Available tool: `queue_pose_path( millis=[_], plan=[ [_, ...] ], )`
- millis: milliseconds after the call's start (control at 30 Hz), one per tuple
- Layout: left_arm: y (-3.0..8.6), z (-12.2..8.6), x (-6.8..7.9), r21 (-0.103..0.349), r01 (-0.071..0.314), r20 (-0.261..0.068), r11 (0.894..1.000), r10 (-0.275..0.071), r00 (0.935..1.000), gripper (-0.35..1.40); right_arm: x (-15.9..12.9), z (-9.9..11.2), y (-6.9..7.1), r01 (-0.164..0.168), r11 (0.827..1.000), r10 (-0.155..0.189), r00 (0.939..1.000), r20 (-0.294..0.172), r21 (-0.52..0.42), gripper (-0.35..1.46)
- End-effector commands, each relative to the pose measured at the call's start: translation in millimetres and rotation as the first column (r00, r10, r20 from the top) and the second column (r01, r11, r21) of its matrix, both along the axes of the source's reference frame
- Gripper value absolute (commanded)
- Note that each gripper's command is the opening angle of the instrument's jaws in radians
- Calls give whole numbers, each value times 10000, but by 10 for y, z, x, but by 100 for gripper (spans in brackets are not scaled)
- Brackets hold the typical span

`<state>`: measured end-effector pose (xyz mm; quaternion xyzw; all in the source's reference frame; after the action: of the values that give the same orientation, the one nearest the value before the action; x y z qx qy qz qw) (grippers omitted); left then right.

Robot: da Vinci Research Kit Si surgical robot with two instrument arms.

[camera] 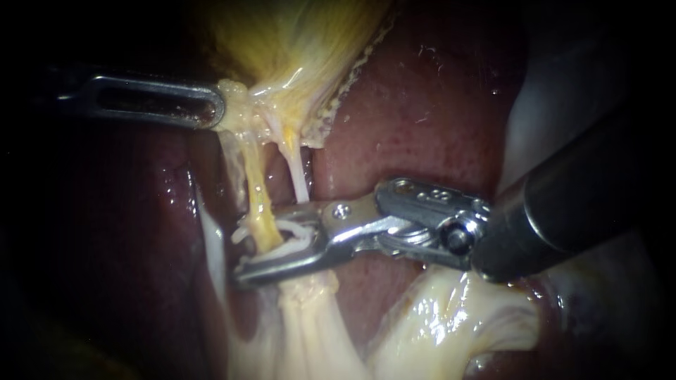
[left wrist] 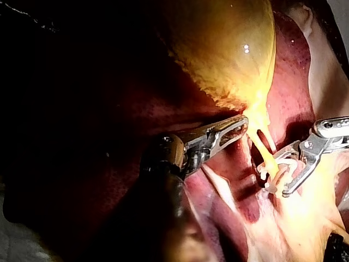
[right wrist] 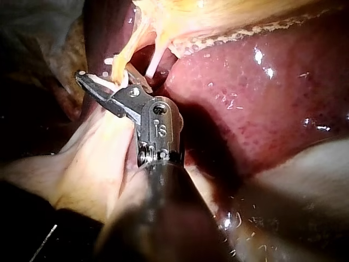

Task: Clipping second clip left tube

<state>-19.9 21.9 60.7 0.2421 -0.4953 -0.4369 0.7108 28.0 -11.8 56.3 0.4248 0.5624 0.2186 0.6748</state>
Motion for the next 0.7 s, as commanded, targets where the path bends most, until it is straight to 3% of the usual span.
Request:
queue_pose_path(
  millis=[33,233,433,667,700],
  plan=[
    [0,0,0,3,3,-4,10000,-3,10000,-35,1,-1,-1,26,10000,-26,10000,1,4,47],
    [0,0,-1,2,6,-6,10000,-6,10000,-35,0,-1,-5,55,9999,-56,10000,47,154,42],
    [0,0,-1,2,9,-8,10000,-9,10000,-35,-4,-1,-5,73,9997,-74,10000,56,213,21],
    [0,1,-2,1,13,-11,10000,-13,10000,-35,-4,-2,-4,43,9965,-66,9996,281,830,-35],
    [1,1,-2,1,14,-11,10000,-14,10000,-35,-4,-2,-4,-17,9945,-23,9993,385,1044,-35]
  ],
)
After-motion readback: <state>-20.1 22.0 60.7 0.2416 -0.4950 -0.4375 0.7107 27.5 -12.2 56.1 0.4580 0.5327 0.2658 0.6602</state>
